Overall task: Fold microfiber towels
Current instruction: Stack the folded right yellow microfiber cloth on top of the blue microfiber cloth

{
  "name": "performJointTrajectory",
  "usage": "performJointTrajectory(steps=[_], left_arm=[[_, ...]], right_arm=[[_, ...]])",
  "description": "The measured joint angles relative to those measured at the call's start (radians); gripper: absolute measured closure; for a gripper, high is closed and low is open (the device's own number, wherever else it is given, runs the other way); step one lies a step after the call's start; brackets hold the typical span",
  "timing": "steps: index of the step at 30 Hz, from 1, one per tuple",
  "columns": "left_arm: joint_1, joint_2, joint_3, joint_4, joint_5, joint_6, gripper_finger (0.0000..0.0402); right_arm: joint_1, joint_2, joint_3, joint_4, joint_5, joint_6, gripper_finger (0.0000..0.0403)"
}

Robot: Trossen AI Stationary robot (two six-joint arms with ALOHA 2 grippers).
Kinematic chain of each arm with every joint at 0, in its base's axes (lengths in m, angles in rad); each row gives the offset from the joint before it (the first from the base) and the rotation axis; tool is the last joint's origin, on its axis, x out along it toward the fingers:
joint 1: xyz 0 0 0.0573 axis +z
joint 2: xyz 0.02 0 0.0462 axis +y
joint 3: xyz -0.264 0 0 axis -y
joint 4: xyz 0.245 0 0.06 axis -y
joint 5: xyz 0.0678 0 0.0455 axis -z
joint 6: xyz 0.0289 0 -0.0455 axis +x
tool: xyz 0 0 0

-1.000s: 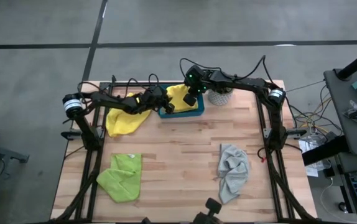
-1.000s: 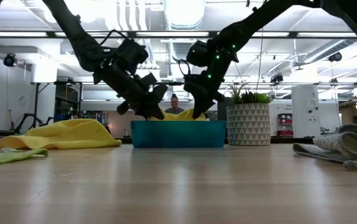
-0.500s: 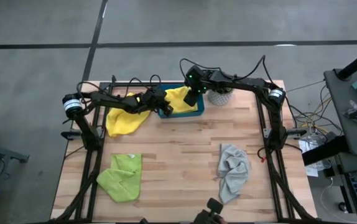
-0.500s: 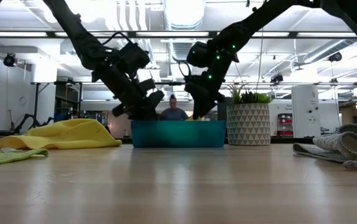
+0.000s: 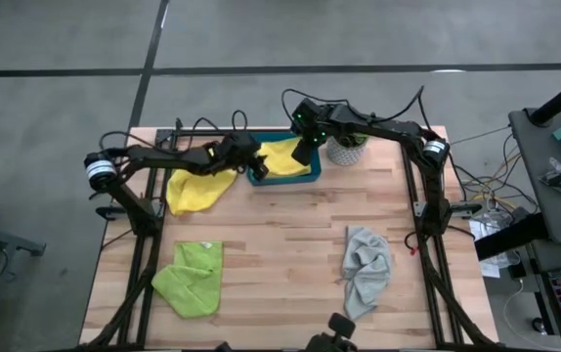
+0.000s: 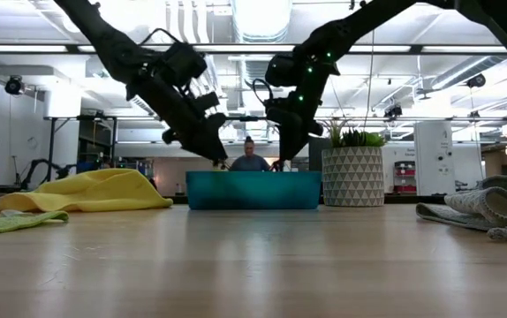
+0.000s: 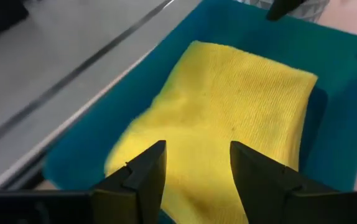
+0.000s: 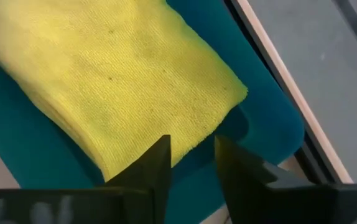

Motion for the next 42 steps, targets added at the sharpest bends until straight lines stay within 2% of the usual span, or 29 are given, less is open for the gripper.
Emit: performJointTrajectory(steps=[5, 9, 13, 20, 32, 42], left_arm=[[0.015, -0.032, 0.005, -0.054, 0.014, 0.074, 0.0246], [0.049, -0.027, 0.016, -0.076, 0.118, 0.098, 0.0269], [0.09, 0.011, 0.028, -0.075, 0.185, 0.119, 0.0311], [0.125, 0.099, 0.101, -0.069, 0.202, 0.217, 0.0395], [0.126, 0.259, 0.179, -0.074, 0.212, 0.261, 0.0401], [0.126, 0.268, 0.179, -0.072, 0.161, 0.262, 0.0401]], right_arm=[[0.0, 0.0, -0.005, 0.025, 0.0, -0.026, 0.0326], [0.0, 0.0, -0.024, 0.079, -0.001, -0.035, 0.036], [0.0, 0.016, -0.039, 0.167, -0.011, -0.05, 0.0389], [0.0, 0.09, -0.04, 0.289, -0.012, -0.063, 0.0394], [-0.006, 0.137, -0.042, 0.263, 0.016, -0.076, 0.0394], [-0.009, 0.137, -0.047, 0.18, 0.017, -0.104, 0.0394]])
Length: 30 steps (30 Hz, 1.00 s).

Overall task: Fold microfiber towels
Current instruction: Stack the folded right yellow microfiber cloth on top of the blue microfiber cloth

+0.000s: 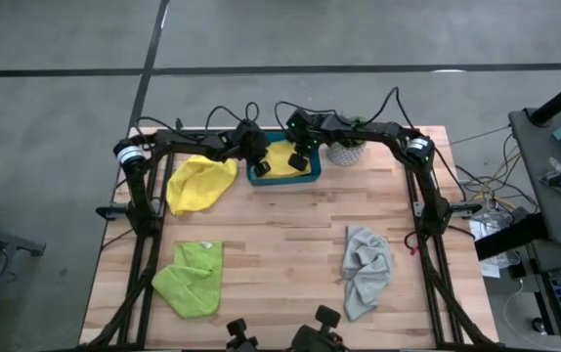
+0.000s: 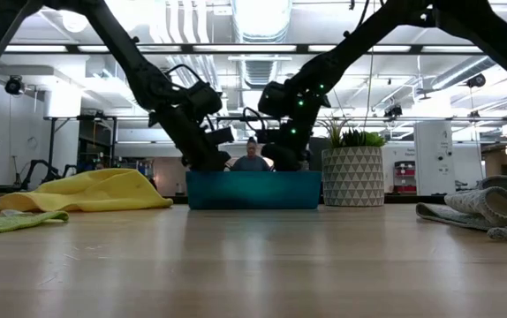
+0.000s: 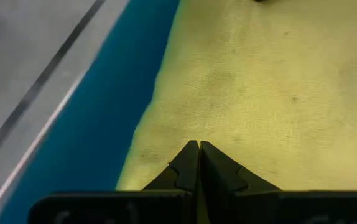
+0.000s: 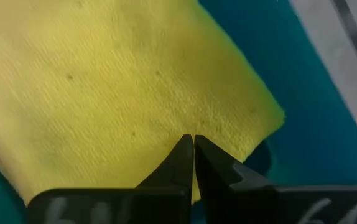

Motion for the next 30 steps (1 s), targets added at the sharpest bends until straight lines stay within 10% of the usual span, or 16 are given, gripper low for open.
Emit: performJointTrajectory(steps=[17, 30], left_arm=[[0.0, -0.176, 0.021, -0.291, 0.034, 0.217, 0.0401], [-0.003, -0.07, 0.013, -0.285, 0.188, 0.283, 0.0401]], right_arm=[[0.0, -0.008, 0.039, -0.082, 0.003, 0.004, 0.0394], [0.017, -0.008, 0.025, -0.074, -0.012, 0.008, 0.0394]])
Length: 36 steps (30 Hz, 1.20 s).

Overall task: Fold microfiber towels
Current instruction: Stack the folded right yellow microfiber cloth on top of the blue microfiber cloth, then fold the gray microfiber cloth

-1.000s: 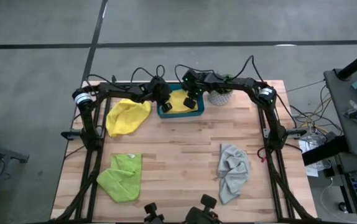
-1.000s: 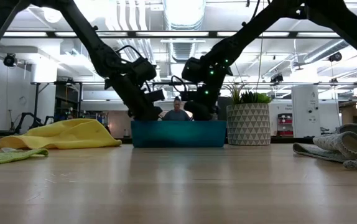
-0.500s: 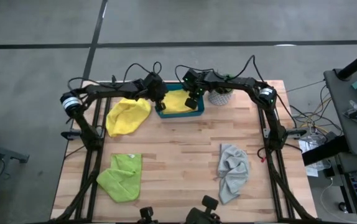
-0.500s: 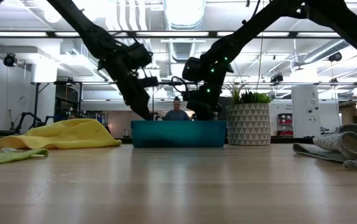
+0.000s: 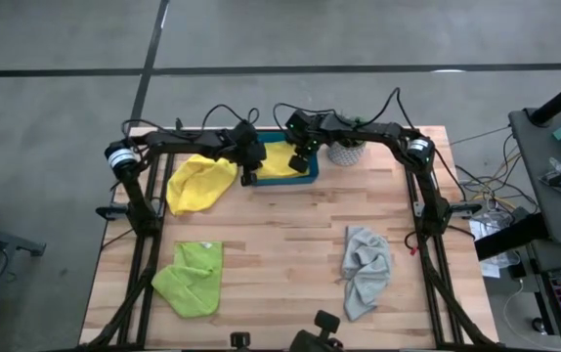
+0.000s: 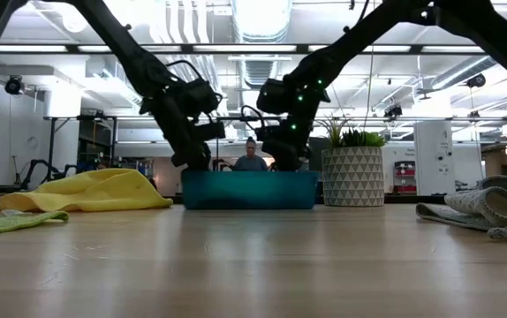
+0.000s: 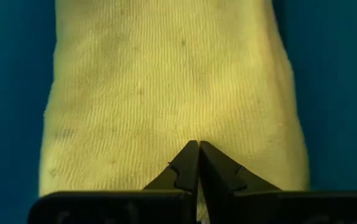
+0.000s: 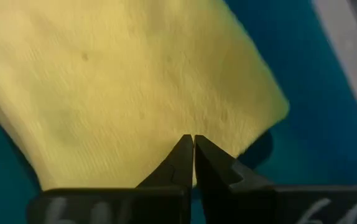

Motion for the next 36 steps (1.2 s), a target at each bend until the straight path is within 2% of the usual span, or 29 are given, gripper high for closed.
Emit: performJointTrajectory(steps=[8, 15, 23, 29, 33, 36], left_arm=[[-0.002, -0.04, 0.002, -0.002, -0.016, -0.002, 0.0401], [-0.041, -0.176, -0.004, 0.0, -0.018, -0.054, 0.0401], [-0.229, -0.377, -0.067, 0.033, -0.016, -0.161, 0.0401], [-0.398, -0.47, -0.147, 0.133, -0.016, -0.206, 0.0401], [-0.48, -0.495, -0.18, 0.194, -0.018, -0.215, 0.0401], [-0.526, -0.494, -0.18, 0.21, -0.018, -0.215, 0.0401]], right_arm=[[0.003, -0.022, -0.001, -0.027, 0.009, 0.001, 0.0394], [0.039, -0.143, -0.019, -0.116, -0.001, 0.034, 0.0394], [0.171, -0.348, -0.15, -0.191, -0.215, 0.142, 0.0394], [0.309, -0.491, -0.284, -0.24, -0.36, 0.397, 0.0388], [0.418, -0.552, -0.37, -0.265, -0.366, 0.612, 0.0357], [0.516, -0.572, -0.429, -0.276, -0.361, 0.665, 0.0321]])
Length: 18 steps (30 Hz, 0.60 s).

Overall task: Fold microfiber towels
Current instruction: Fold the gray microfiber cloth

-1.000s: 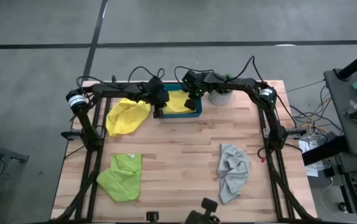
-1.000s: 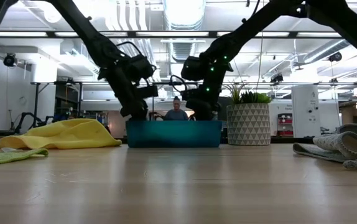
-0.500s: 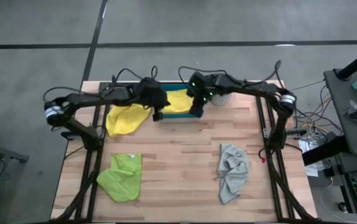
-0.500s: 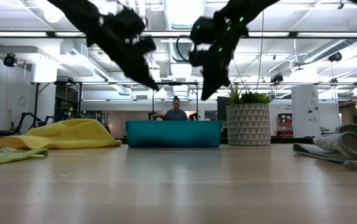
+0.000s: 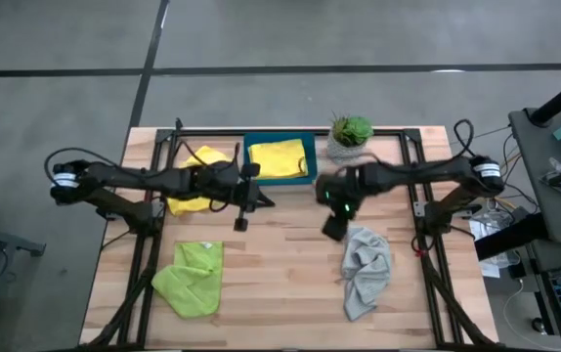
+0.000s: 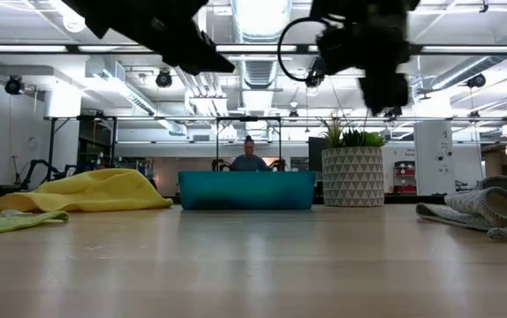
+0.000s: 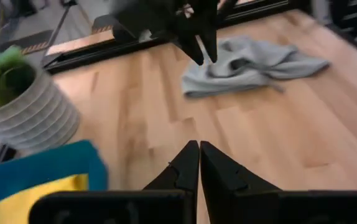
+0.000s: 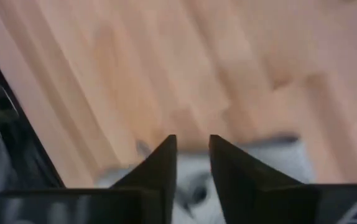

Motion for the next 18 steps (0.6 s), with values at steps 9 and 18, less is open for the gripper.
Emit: performJointTrajectory(steps=[9, 18], left_arm=[[-0.108, 0.018, -0.001, 0.094, -0.087, -0.037, 0.0401], [-0.215, 0.029, -0.001, 0.147, -0.203, -0.108, 0.0401]], right_arm=[[0.305, -0.005, -0.102, -0.077, 0.16, -0.053, 0.0236], [0.481, -0.006, -0.204, 0.112, 0.323, -0.019, 0.0234]])
